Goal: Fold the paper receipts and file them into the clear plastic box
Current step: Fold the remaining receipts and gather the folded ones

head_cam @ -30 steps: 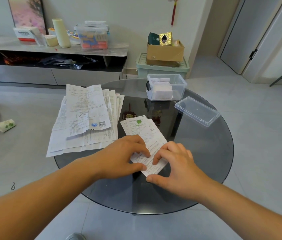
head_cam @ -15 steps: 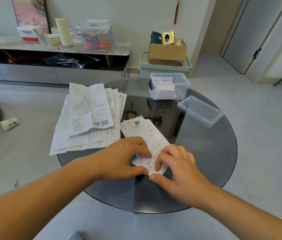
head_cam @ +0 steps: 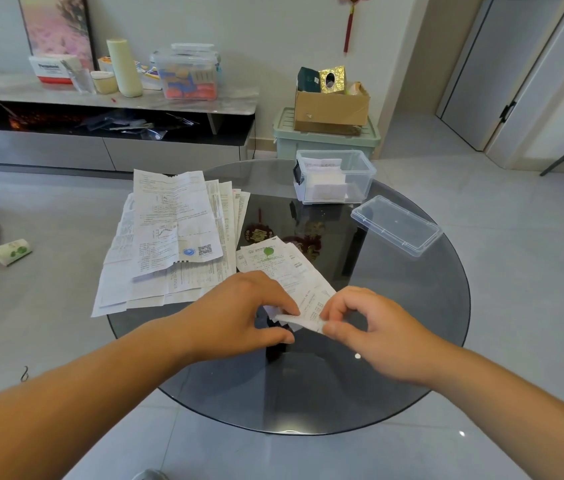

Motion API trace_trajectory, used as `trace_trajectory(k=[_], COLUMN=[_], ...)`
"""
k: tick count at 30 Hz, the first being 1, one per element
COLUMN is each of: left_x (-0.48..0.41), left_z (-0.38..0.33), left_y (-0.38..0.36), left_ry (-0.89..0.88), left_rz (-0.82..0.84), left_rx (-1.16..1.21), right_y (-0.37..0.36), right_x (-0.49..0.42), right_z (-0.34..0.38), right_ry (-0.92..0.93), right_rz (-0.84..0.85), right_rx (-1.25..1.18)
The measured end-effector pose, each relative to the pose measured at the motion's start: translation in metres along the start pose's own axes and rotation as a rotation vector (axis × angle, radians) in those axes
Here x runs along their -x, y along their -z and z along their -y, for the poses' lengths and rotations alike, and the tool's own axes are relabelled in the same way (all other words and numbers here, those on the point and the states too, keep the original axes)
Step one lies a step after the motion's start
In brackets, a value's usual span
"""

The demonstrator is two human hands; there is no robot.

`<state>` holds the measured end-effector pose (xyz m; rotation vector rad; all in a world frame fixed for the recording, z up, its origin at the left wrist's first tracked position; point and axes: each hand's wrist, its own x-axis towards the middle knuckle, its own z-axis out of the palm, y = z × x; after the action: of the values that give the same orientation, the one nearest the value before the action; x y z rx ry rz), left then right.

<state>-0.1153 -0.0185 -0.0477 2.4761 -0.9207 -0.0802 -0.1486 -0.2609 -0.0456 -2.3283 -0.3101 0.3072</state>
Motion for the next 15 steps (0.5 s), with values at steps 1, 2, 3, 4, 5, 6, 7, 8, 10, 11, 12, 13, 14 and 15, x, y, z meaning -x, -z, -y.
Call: trace_trajectory(k=[1, 2, 3, 4, 5, 6, 7, 8, 10, 11, 12, 13, 14, 15], left_x=[-0.001, -0.001, -0.002, -0.003, -0.004, -0.005, -0.007, -0.009, -0.015, -0.019, -0.022, -0.025, -0.028, -0.030], left_z=[-0.001, -0.002, -0.003, -0.003, -0.004, -0.004, -0.005, -0.006, -0.009, -0.012, -0.014, -0.016, -0.017, -0.017], left_y=[-0.001, -0.002, -0.003, -0.005, -0.006, -0.007, -0.008, -0.010, -0.013, -0.015, -0.016, -0.018, -0.020, -0.022], left_ry=[0.005, 0.011, 0.013, 0.016, 0.021, 0.030, 0.041, 0.051, 0.068, 0.078, 0.092, 0.109, 0.129, 0.148], left_rz=[-0.006, -0.013, -0.019, -0.027, -0.038, -0.053, -0.068, -0.084, -0.113, -0.118, -0.117, -0.110, -0.100, -0.090], left_rx=[0.007, 0.013, 0.020, 0.025, 0.022, 0.010, -0.008, -0.028, -0.059, -0.071, -0.088, -0.106, -0.121, -0.127], right_y=[0.003, 0.005, 0.006, 0.007, 0.007, 0.006, 0.005, 0.004, 0.001, 0.001, 0.000, 0.000, -0.001, -0.001], right_x=[0.001, 0.001, 0.002, 0.004, 0.004, 0.005, 0.006, 0.005, 0.001, -0.001, -0.004, -0.007, -0.010, -0.011], right_z=[-0.001, -0.002, -0.002, -0.003, -0.004, -0.004, -0.003, -0.003, -0.002, -0.003, -0.004, -0.005, -0.007, -0.008], right_ry=[-0.006, -0.008, -0.006, 0.005, 0.017, 0.027, 0.035, 0.034, 0.027, 0.019, 0.009, -0.005, -0.027, -0.052], right_rz=[-0.001, -0.006, -0.006, -0.002, 0.004, 0.007, -0.003, -0.032, -0.137, -0.183, -0.213, -0.231, -0.242, -0.252], right_rx=[-0.009, -0.026, -0.037, -0.036, -0.015, 0.021, 0.056, 0.090, 0.124, 0.144, 0.178, 0.223, 0.270, 0.305])
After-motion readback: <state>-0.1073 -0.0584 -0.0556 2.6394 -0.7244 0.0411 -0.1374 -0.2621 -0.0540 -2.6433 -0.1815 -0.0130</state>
